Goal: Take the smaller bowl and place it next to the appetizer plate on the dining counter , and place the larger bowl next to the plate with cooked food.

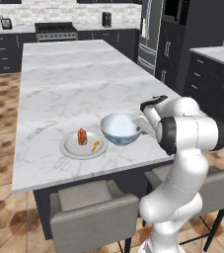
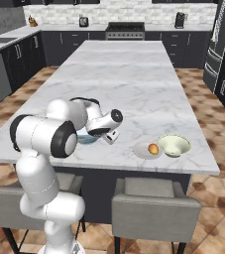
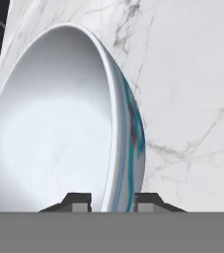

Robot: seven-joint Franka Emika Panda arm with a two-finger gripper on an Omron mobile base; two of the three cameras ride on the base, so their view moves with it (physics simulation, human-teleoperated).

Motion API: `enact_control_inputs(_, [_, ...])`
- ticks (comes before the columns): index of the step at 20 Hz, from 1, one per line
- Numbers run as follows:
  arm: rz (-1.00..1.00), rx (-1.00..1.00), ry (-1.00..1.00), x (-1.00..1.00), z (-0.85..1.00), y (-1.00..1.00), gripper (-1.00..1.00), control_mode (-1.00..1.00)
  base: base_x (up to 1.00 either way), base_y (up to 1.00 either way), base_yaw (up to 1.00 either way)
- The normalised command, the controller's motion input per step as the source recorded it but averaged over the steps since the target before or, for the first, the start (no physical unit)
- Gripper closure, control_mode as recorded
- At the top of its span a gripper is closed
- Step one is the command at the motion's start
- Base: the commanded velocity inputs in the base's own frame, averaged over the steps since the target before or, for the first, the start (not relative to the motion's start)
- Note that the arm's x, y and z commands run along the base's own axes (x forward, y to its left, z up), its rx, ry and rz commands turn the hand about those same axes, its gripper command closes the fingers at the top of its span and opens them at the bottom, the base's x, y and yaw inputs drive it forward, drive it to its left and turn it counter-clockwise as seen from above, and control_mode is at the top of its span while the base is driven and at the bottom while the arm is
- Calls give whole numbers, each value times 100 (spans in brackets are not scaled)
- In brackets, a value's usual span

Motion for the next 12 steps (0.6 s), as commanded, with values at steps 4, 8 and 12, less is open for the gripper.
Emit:
enact_control_inputs(4, [0,-4,0,16,-27,0,100,-100,0,0,0])
enact_control_inputs(8, [0,-3,0,8,-15,0,100,-100,0,0,0])
enact_control_inputs(12, [0,0,0,0,0,0,-100,-100,0,0,0])
